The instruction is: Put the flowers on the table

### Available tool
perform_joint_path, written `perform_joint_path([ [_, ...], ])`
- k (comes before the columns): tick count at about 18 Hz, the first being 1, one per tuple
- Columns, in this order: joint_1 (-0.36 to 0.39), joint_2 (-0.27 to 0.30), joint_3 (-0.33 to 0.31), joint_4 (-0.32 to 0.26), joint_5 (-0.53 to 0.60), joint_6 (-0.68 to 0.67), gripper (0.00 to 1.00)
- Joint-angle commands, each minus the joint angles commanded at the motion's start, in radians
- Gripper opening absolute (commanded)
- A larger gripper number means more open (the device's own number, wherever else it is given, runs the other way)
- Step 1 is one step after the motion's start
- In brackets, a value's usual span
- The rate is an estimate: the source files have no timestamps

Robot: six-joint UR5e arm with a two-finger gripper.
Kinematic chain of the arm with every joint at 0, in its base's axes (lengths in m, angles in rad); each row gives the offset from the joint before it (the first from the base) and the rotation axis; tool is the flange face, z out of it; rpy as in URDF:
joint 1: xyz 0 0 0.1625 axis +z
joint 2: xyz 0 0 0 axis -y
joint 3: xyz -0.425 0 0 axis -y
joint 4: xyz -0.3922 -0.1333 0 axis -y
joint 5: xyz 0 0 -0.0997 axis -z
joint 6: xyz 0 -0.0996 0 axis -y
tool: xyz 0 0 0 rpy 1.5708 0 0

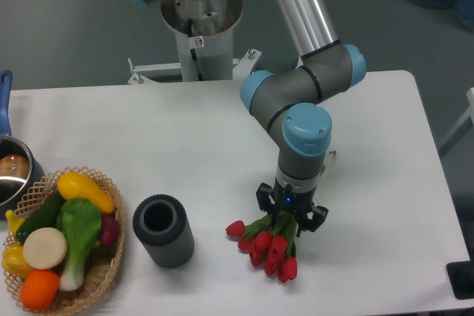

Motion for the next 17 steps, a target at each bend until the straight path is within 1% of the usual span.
perform_joint_path([
  [3, 0.035, 0.034, -0.031, 0.0, -0.002, -0.012, 1.0],
  [8, 0.061, 0.051, -0.038, -0.002, 0.0, -0.008, 1.0],
  [12, 0.06, 0.063, -0.037, -0.002, 0.003, 0.0, 1.0],
  [17, 0.06, 0.061, -0.037, 0.002, 0.003, 0.008, 1.0],
])
